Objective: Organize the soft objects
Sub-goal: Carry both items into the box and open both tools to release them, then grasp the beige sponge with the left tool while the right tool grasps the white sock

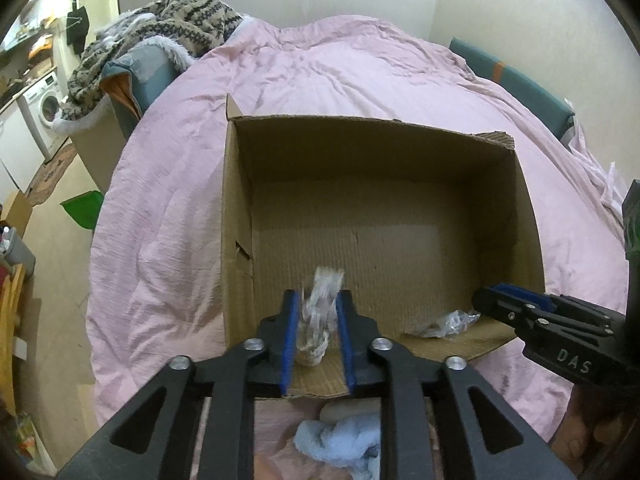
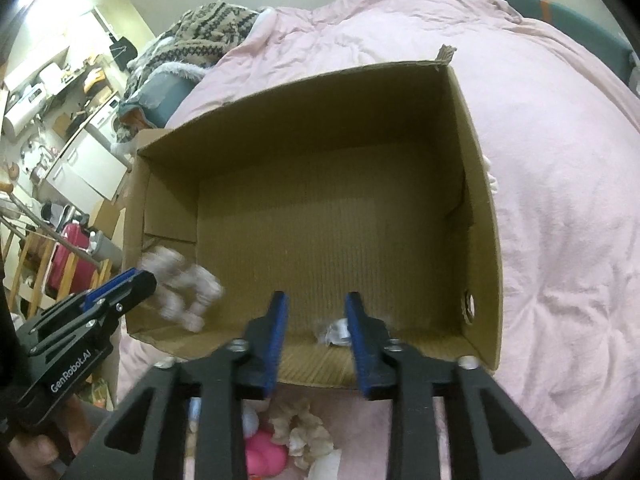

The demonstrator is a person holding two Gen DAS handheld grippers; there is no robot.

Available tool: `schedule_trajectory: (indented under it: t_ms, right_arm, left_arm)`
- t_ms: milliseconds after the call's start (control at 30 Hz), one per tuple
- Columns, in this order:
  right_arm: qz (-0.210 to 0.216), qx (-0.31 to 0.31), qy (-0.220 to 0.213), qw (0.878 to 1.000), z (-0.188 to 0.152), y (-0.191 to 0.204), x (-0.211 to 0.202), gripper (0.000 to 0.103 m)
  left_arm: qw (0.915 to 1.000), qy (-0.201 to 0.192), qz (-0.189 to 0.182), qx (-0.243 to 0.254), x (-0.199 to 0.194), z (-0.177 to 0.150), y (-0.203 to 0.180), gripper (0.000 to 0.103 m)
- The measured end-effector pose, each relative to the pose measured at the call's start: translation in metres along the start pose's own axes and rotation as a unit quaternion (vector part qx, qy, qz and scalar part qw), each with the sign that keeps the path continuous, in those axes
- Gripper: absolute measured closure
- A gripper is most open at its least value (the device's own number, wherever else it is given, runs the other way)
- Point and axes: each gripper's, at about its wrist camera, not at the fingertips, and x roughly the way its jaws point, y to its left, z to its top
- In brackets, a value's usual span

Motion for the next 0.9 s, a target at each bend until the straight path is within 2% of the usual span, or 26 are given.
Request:
schedule_trajectory:
  t_ms: [33,67,133,167,300,500,900]
  right_arm:
    - [0.002,0.003,-0.005,1.0,0.0,-0.001,-0.002,0.043]
    - [0.003,0.006,-0.013,1.0,0.0,-0.002,-0.005,0.039]
    - [0.002,0.012,-0.017,1.0,0.001,-0.003,-0.009,0.039]
    - [0.005,0.014,-0.016,1.0,0.002,-0.005,-0.01,0.039]
    - [0.007,0.024,-0.017,1.0,0.001,-0.009,-0.017,0.039]
    - [0.005,0.021,-0.013,1.0,-0.007,-0.01,-0.028,0.039]
    - [-0.002,0.013,-0.007,1.0,-0.028,-0.013,-0.048,0.039]
  left_arm:
    - [1.0,-0.003,0.002,0.002,-0.002,0.0,-0.001,0.072]
    - [1.0,-0.004,0.004,0.003,-0.004,0.0,0.0,0.067]
    - [0.9999,-0.011,0.012,0.001,-0.009,0.0,0.0,0.04]
    - [0.9997,-0.017,0.016,0.0,-0.012,0.0,0.001,0.037]
    - [0.9994,-0.03,0.018,0.001,-0.024,0.0,0.003,0.035]
    - [0.9979,-0.041,0.045,0.023,-0.036,0.001,0.005,0.035]
    - [0.9975,-0.027,0.065,-0.007,-0.057,-0.028,0.025,0.035]
